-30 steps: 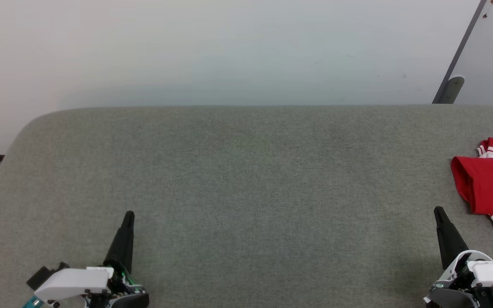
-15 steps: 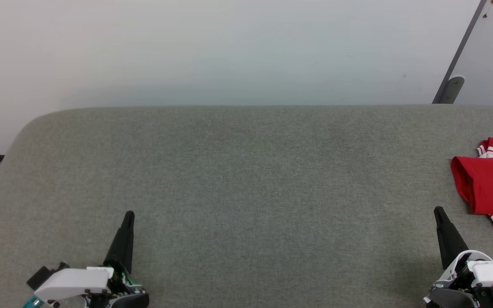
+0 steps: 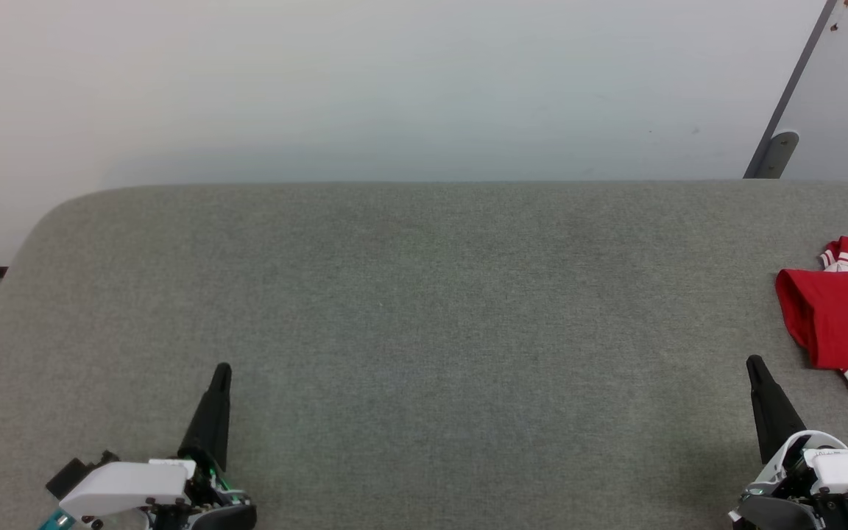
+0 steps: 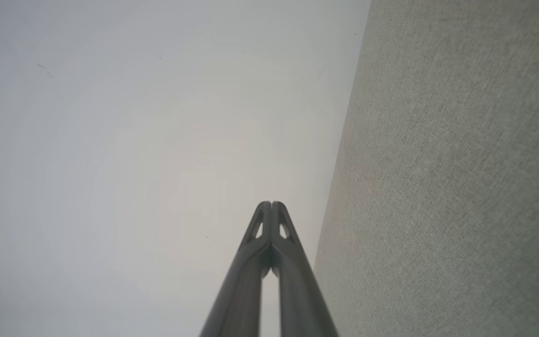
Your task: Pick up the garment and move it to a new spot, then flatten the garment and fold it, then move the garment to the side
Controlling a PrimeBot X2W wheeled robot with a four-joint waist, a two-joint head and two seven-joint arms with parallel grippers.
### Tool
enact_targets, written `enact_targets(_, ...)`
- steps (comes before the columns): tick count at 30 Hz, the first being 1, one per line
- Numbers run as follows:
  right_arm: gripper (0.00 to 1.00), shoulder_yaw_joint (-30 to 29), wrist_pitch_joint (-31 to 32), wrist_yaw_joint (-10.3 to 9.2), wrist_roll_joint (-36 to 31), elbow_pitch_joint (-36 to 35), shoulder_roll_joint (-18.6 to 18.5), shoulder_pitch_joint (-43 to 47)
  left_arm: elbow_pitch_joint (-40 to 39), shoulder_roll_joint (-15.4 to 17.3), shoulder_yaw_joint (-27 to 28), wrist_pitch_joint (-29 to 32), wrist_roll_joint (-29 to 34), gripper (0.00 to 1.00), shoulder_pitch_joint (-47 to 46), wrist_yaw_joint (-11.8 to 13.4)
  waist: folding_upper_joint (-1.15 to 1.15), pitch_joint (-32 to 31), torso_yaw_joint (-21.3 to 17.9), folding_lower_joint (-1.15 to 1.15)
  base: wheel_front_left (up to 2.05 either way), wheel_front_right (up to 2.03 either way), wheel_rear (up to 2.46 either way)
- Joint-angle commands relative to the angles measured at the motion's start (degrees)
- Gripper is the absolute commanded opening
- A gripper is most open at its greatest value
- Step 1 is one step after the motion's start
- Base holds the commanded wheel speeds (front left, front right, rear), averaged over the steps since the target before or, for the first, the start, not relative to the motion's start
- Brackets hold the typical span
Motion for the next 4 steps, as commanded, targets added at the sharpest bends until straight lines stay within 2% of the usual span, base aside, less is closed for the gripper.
enact_targets(1, 0.0, 0.0, 0.1, -0.06, 0.2, 0.0, 0.2, -0.1, -0.1, 0.0, 0.1, 0.1, -0.2, 0.0, -0.4, -0.3, 0.0, 0.0, 0.0, 0.0, 0.0, 0.0, 0.0)
enact_targets(4, 0.0, 0.0, 0.1, -0.06, 0.2, 0.0, 0.2, -0.1, -0.1, 0.0, 0.1, 0.1, -0.2, 0.0, -0.4, -0.3, 0.0, 0.0, 0.0, 0.0, 0.0, 0.0, 0.0)
